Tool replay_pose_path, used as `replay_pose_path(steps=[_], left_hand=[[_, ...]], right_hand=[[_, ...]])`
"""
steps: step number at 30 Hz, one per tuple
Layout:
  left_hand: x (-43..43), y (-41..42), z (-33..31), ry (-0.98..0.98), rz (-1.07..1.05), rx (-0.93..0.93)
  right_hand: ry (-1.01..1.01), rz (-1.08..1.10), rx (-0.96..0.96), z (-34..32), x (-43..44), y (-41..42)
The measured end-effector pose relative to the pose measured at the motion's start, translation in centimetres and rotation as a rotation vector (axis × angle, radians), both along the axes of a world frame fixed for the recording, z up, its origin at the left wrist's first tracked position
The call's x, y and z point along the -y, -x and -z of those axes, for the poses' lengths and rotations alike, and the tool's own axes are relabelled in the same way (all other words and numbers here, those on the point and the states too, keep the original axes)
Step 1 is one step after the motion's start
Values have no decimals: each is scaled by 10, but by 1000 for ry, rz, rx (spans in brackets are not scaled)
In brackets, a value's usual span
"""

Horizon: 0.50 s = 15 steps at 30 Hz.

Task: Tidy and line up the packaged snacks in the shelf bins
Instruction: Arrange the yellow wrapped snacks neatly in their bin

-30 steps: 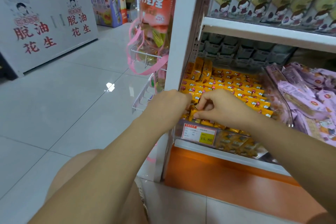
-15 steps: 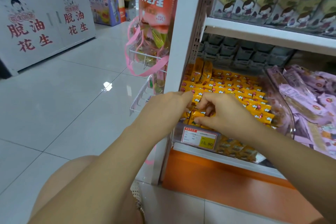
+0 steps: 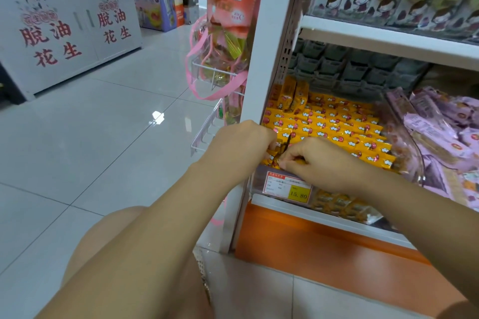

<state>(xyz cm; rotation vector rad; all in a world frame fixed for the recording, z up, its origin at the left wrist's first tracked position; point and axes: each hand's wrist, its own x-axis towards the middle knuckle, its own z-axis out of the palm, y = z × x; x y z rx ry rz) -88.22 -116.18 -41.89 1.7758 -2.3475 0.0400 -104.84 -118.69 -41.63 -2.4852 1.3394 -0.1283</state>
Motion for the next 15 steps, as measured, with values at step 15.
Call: replay_pose_path(steps=[15], left_hand=[[-1,1,9,-136,61,113]], right_hand=[[50,-42,61,-5,-4,12]])
